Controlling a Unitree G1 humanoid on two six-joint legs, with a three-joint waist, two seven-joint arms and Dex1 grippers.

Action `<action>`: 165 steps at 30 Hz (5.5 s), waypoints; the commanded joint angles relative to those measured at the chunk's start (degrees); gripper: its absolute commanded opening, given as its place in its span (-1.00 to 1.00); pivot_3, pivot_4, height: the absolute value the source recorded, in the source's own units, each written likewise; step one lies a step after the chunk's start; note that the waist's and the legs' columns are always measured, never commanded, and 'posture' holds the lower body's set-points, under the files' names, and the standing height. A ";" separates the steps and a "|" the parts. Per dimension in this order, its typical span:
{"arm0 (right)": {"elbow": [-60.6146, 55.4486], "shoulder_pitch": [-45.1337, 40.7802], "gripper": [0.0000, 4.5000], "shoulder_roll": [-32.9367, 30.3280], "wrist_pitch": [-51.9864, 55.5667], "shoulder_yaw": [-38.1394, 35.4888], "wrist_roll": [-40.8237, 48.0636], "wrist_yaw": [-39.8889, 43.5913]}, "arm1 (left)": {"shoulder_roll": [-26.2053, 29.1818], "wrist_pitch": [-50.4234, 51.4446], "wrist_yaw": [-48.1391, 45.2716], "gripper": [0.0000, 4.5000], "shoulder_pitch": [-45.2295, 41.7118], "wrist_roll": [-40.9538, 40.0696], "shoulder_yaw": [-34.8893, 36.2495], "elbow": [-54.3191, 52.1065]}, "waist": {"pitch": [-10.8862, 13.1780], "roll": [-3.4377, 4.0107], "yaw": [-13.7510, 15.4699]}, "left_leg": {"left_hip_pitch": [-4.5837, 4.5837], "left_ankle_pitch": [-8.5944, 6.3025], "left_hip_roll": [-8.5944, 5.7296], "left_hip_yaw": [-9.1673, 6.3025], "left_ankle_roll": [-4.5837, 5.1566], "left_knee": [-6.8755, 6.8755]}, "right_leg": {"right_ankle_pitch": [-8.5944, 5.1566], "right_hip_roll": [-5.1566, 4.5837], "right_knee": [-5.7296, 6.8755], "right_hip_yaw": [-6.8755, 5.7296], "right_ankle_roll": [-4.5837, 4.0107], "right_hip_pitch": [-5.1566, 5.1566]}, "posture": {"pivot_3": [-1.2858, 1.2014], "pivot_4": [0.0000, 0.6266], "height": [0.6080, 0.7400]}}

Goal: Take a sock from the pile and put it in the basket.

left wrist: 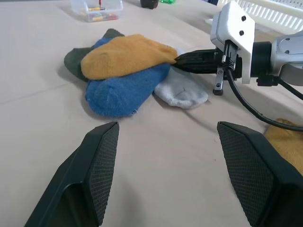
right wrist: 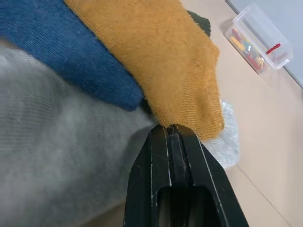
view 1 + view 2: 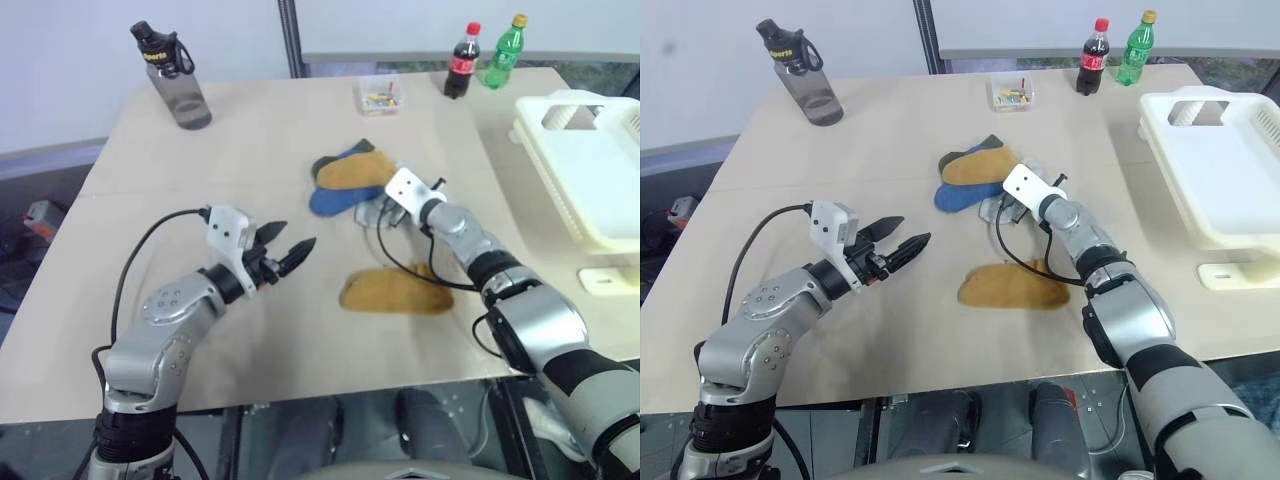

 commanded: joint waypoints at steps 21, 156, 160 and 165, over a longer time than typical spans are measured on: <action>-64.78 24.31 -0.99 -13.77 23.57 2.29 0.33 28.39 | 2.50 -0.10 -1.97 0.58 -2.26 0.25 -1.61 1.35 | 0.01 0.02 0.39 | -0.03 -0.03 0.00 -0.04 -0.02 0.03 | 0.00 -0.01 0.00 -0.05 0.01 0.00 | 0.03 -0.52 1.00; -119.44 71.42 -0.99 -30.29 62.43 -21.87 34.06 18.13 | -17.90 36.79 -14.91 0.40 -27.46 -23.99 -13.10 28.41 | -0.16 -0.16 3.50 | -0.11 -0.10 -0.04 -0.08 0.09 0.35 | 0.01 -0.11 -0.09 -0.22 0.14 0.22 | 0.03 -0.52 1.00; -123.17 72.46 -0.99 -30.18 64.87 -23.00 34.17 16.50 | -16.59 37.28 -14.53 0.40 -28.40 -23.82 -11.21 29.55 | -0.16 -0.16 3.14 | -0.11 -0.11 -0.02 -0.05 0.11 0.35 | 0.00 -0.10 -0.09 -0.18 0.14 0.20 | 0.03 -0.52 1.00; -120.01 69.51 -0.99 -30.18 63.32 -16.67 32.16 16.13 | -6.10 39.76 -16.04 0.40 -25.22 -24.80 -7.94 25.55 | -0.16 -0.13 2.44 | -0.01 -0.20 0.14 -0.01 0.26 0.28 | -0.01 0.03 -0.04 -0.13 0.15 0.18 | 0.03 -0.52 1.00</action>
